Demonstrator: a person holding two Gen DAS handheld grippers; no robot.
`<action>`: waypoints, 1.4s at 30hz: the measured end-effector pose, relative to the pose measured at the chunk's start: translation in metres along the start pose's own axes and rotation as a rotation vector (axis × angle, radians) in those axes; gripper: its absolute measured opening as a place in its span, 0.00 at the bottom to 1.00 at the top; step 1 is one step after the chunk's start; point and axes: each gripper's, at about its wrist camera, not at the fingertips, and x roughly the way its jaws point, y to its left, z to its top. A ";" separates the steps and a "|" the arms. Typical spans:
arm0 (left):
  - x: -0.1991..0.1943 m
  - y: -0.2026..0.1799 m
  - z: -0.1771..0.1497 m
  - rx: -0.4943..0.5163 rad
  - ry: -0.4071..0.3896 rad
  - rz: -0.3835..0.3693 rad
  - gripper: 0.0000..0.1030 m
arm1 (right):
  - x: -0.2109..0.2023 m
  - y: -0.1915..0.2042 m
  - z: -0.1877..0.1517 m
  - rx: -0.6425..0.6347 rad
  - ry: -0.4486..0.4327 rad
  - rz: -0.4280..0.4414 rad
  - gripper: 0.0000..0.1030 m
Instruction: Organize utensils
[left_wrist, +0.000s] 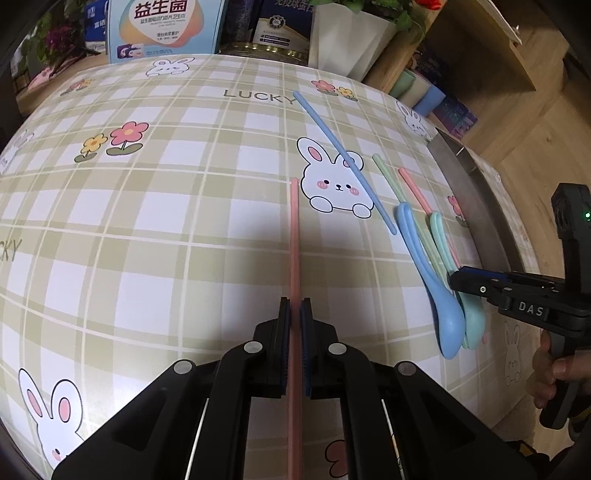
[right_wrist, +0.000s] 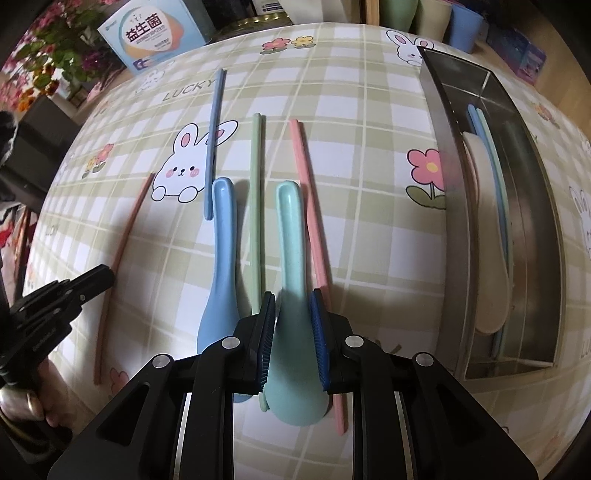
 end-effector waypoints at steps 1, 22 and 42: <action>0.000 0.000 0.000 0.003 -0.002 0.002 0.06 | 0.000 0.000 0.001 0.000 -0.002 0.000 0.19; 0.001 -0.001 -0.001 0.009 -0.013 0.011 0.07 | -0.004 0.008 0.014 -0.102 -0.063 -0.157 0.15; 0.001 0.000 -0.002 0.000 -0.014 0.000 0.07 | -0.002 0.016 0.021 -0.049 -0.051 -0.003 0.17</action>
